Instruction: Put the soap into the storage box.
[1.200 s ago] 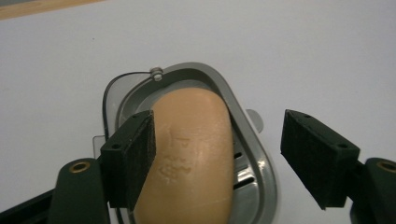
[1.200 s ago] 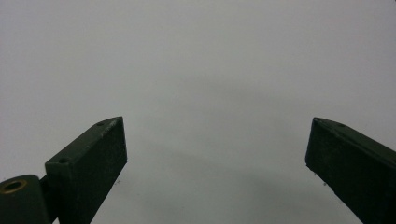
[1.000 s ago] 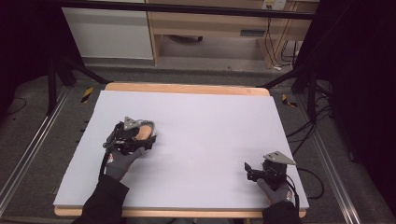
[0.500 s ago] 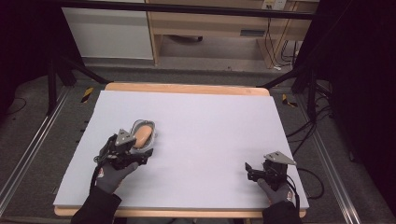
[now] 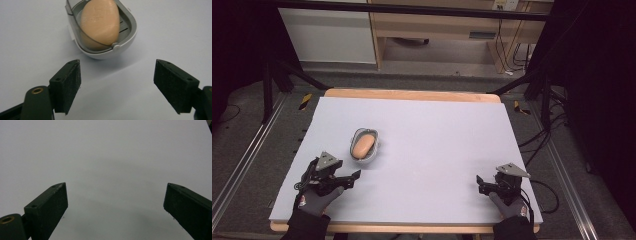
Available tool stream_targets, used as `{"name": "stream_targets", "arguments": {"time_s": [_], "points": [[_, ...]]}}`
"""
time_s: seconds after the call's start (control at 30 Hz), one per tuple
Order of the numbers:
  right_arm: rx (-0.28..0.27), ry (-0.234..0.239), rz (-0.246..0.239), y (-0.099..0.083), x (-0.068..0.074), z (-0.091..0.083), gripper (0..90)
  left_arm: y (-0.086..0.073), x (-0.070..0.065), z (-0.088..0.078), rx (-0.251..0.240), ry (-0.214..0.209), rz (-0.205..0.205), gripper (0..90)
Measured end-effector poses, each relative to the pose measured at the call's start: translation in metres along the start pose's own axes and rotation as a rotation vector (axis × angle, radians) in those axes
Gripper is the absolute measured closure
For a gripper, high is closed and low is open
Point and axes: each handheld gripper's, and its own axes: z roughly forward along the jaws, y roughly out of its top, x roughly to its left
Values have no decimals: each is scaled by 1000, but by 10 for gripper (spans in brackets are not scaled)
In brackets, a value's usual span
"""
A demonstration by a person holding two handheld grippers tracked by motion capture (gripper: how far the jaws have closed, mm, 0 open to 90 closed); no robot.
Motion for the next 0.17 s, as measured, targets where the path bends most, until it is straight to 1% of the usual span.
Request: {"name": "stream_targets", "arguments": {"time_s": [0.03, 0.07, 0.1, 0.13, 0.17], "points": [[0, 0, 0, 0, 0, 0, 57, 0, 0, 0, 0, 0, 0, 209], [-3, -5, -7, 0, 0, 0, 57, -4, 5, 0, 5, 15, -4, 207], [-1, -7, -3, 0, 0, 0, 57, -5, 8, 1, 10, 25, -4, 207], [-1, -7, -3, 0, 0, 0, 57, -5, 8, 1, 10, 25, -4, 206], [-1, -6, -3, 0, -1, 0, 57, -7, 10, 2, 17, 34, -7, 206]]}}
